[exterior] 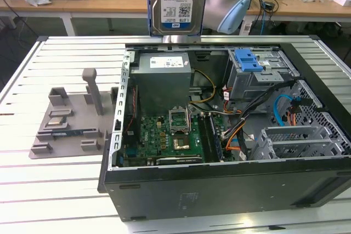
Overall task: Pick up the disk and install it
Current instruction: 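Pick up the disk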
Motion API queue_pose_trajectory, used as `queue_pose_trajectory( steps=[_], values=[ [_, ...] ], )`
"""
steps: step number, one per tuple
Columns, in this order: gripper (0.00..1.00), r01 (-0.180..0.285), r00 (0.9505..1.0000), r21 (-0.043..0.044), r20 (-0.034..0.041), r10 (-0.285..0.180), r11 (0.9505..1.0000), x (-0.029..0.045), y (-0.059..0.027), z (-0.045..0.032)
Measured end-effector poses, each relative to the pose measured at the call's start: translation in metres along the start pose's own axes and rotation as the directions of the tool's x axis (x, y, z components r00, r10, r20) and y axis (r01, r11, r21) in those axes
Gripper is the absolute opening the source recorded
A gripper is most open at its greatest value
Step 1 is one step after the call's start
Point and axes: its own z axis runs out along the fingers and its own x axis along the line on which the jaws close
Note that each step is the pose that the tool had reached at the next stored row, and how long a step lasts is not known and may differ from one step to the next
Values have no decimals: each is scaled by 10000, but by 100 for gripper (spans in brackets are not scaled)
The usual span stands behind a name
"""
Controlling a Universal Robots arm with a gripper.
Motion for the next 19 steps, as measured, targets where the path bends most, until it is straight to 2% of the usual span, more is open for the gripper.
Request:
queue_pose_trajectory(
  steps=[19],
  values=[
    [37,0,10000,0,0,0,10000,172,-179,0]
  ],
)
